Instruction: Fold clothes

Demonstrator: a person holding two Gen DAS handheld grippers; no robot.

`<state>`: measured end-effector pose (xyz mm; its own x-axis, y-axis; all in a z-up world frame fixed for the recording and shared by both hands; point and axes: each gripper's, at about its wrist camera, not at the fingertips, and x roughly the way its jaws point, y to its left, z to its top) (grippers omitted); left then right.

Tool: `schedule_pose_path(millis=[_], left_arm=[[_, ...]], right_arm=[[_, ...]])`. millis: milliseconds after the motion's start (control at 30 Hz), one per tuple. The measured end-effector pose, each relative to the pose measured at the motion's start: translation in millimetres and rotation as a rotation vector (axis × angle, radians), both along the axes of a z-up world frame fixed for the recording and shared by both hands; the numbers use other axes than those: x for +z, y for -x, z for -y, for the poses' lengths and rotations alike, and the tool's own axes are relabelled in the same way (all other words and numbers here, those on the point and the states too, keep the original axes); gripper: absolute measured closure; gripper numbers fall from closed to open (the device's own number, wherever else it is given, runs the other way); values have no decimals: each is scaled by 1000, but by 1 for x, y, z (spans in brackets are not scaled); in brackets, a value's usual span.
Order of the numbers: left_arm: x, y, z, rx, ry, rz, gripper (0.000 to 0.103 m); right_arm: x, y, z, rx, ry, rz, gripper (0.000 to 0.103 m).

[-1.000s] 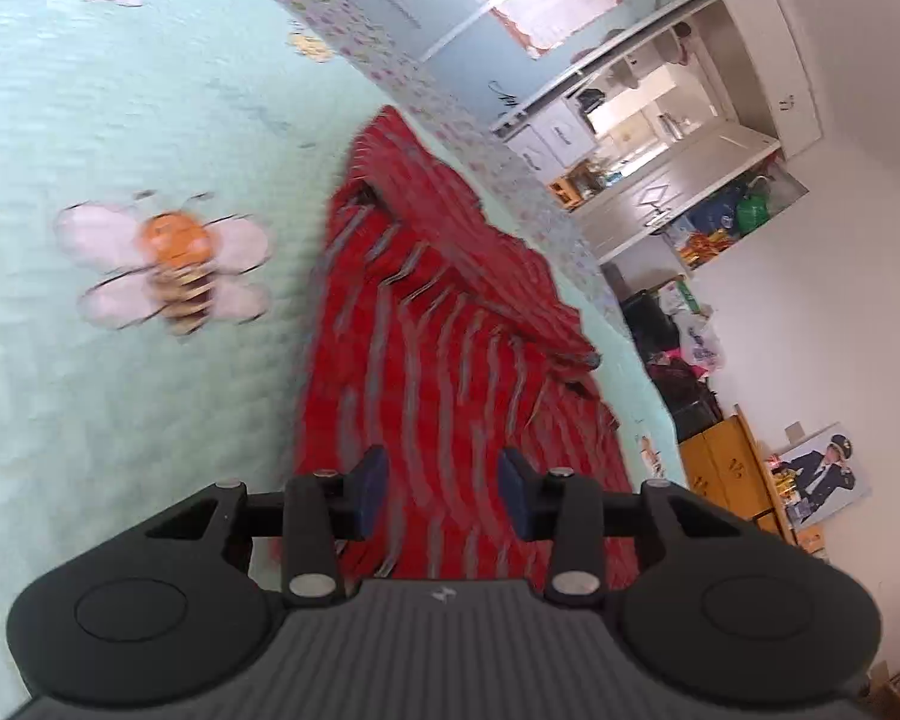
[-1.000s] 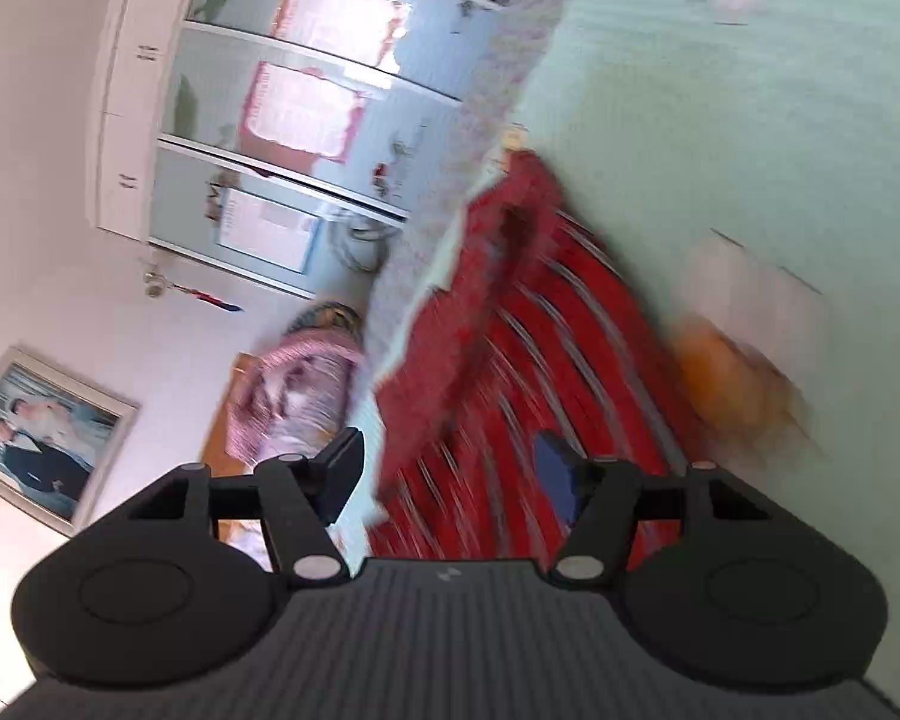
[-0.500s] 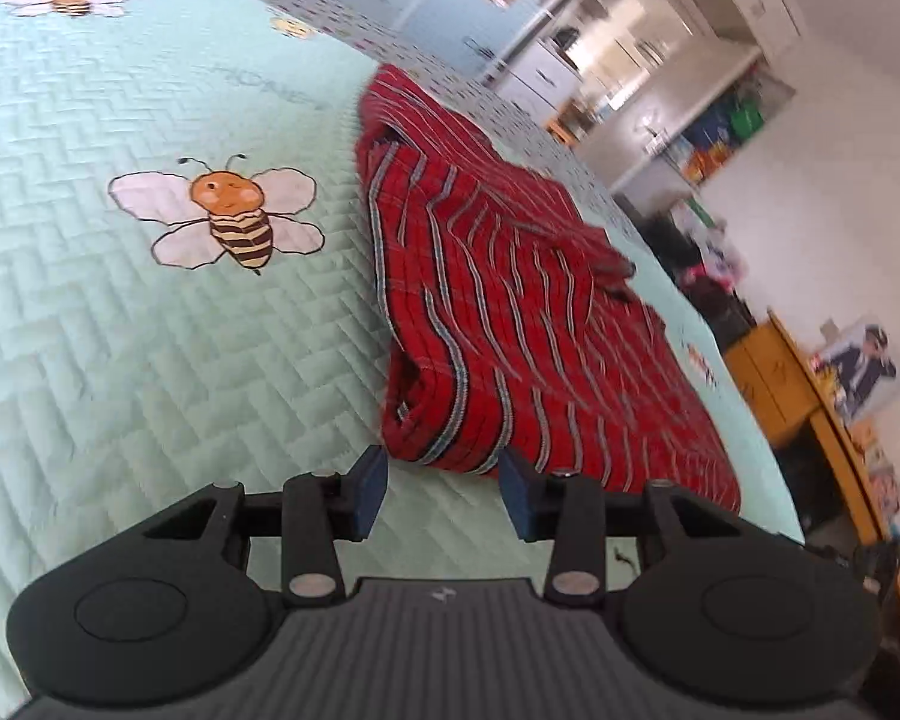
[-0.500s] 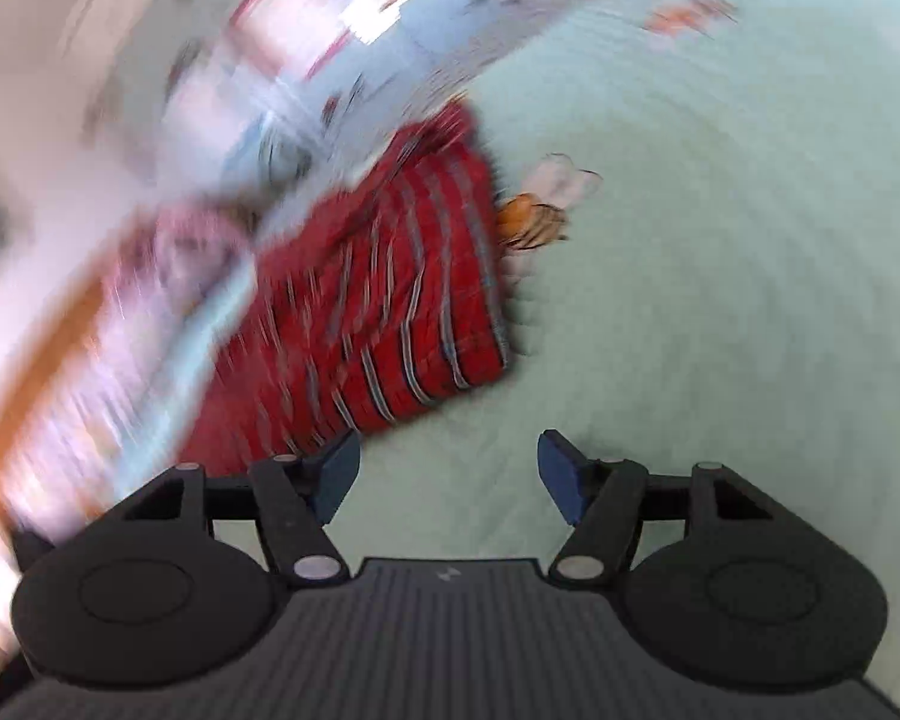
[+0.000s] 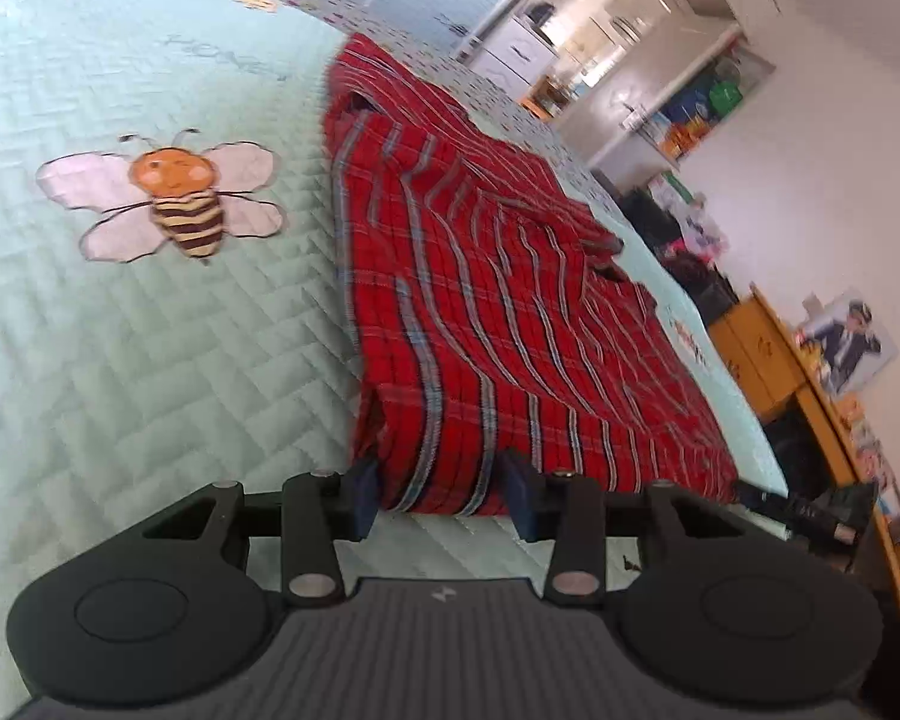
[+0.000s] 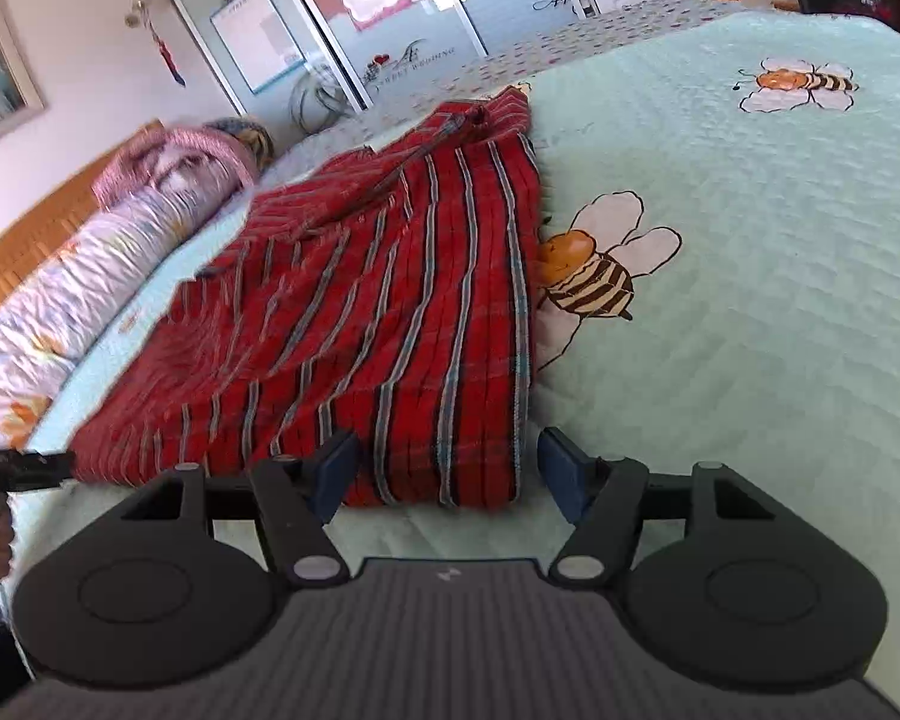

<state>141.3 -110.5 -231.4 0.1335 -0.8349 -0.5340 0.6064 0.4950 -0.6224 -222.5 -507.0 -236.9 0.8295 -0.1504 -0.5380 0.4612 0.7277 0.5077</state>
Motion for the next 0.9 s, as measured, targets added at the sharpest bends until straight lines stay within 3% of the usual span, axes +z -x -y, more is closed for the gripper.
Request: schedule_pose_path(millis=[133, 200, 300, 467, 567, 600, 633, 667, 800, 900], left_arm=[[-13, 7, -26, 181, 89, -218, 46], [-24, 13, -34, 289, 136, -356, 46], [-34, 23, -33, 414, 219, -498, 45], [-42, 13, -14, 569, 306, -633, 44], [-41, 8, -1, 612, 333, -659, 48], [-40, 8, 2, 619, 333, -661, 57], [-39, 9, 2, 630, 319, -659, 72], [-38, 12, 1, 639, 307, -650, 73], [-29, 26, -8, 650, 302, -590, 88], [-16, 31, -10, 630, 276, -512, 91]], right_arm=[[1, 15, -2, -73, -128, 26, 35], [-14, 31, 3, -194, -365, 123, 35], [-29, 44, -5, -302, -569, 234, 35], [-41, 27, -7, -415, -704, 307, 35], [-40, 11, 0, -449, -734, 317, 36], [-40, 6, -1, -455, -738, 301, 46], [-41, 1, -1, -460, -742, 284, 58], [-41, -4, -1, -466, -747, 270, 89], [-49, -1, -13, -508, -760, 293, 91], [-44, 0, -18, -507, -727, 304, 92]])
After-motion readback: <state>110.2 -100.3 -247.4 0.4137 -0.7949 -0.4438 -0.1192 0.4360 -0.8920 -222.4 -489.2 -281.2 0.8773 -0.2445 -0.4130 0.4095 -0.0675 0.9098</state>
